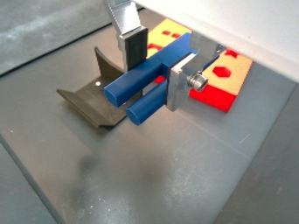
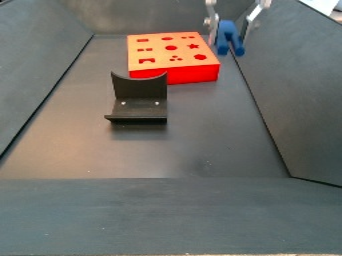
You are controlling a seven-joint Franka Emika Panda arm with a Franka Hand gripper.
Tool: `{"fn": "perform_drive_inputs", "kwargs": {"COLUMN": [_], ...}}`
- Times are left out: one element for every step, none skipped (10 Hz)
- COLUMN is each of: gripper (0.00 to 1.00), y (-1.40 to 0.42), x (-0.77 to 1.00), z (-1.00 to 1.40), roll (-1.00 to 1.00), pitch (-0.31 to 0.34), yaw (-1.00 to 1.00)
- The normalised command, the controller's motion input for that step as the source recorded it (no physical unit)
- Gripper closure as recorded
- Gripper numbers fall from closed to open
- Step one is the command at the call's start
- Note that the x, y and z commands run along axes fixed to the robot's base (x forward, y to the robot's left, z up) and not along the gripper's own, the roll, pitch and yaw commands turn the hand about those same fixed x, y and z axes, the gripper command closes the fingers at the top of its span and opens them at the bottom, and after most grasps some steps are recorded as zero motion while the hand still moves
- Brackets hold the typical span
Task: Pick up the square-circle object. Move up. Rotate the square-circle object. Place the square-circle object on the fixture. Regrasp the square-circle object. Move to above the board. Insert the square-circle object.
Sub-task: Place the square-circle object on the fixture.
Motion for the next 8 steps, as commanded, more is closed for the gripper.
{"fn": "perform_drive_inputs", "kwargs": {"gripper": [1.00, 1.00, 1.00, 1.00, 1.00, 1.00, 1.00, 1.00], "y": [-0.49, -0.49, -0.41, -0.34, -0.29, -0.22, -0.15, -0.12], "x": [1.00, 1.00, 1.00, 1.00, 1.00, 1.00, 0.98, 0.90], "z": [-0.09, -0.12, -0.13, -0.10, -0.08, -0.08, -0.08, -0.07], "roll": [0.10, 0.09, 0.07, 0.04, 0.03, 0.02, 0.02, 0.01], "pitch": [-0.384, -0.374, -0.288, -0.185, -0.095, -0.035, -0.016, -0.010], "yaw": [0.70, 0.68, 0.46, 0.30, 0.18, 0.10, 0.06, 0.05]}}
